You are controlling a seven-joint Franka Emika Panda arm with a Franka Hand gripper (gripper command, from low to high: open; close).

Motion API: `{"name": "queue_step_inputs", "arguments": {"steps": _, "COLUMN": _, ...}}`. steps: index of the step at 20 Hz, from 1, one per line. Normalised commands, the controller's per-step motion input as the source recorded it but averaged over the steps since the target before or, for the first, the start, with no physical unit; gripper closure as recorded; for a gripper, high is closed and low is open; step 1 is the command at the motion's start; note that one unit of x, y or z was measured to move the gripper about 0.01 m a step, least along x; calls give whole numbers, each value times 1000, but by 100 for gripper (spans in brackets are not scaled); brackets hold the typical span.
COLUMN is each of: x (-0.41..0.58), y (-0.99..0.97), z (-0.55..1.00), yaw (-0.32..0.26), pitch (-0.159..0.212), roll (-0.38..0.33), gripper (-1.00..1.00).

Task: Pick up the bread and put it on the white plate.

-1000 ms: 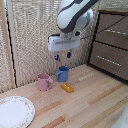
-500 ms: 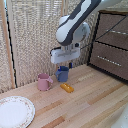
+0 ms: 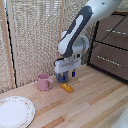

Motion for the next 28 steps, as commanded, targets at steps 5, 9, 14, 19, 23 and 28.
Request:
{"name": "queue_step_inputs", "arguments": {"steps": 5, "x": 75, "y": 161, "z": -203, "yaw": -56, "pitch": 2, "roll": -22, "gripper": -100}}
{"name": "queue_step_inputs", "arguments": {"steps": 9, "x": 156, "y": 211, "z": -191, "yaw": -5, "pitch": 0, "roll": -54, "gripper": -100}}
{"name": "queue_step_inputs", "arguments": {"steps": 14, "x": 229, "y": 99, "z": -260, "yaw": 35, "pitch": 0, "roll": -57, "gripper": 100}}
{"name": "queue_step_inputs", "arguments": {"steps": 19, "x": 128, "y": 0, "z": -148, "yaw": 65, "pitch": 8, "roll": -8, "gripper": 100}}
{"name": "queue_step_inputs", "arguments": {"steps": 23, "x": 0, "y": 17, "z": -13, "yaw": 20, "pitch": 18, "roll": -6, "gripper": 100}}
{"name": "queue_step_inputs", "arguments": {"steps": 28, "x": -89, "y": 7, "z": 60, "yaw": -22, "pitch": -7, "roll": -3, "gripper": 100}}
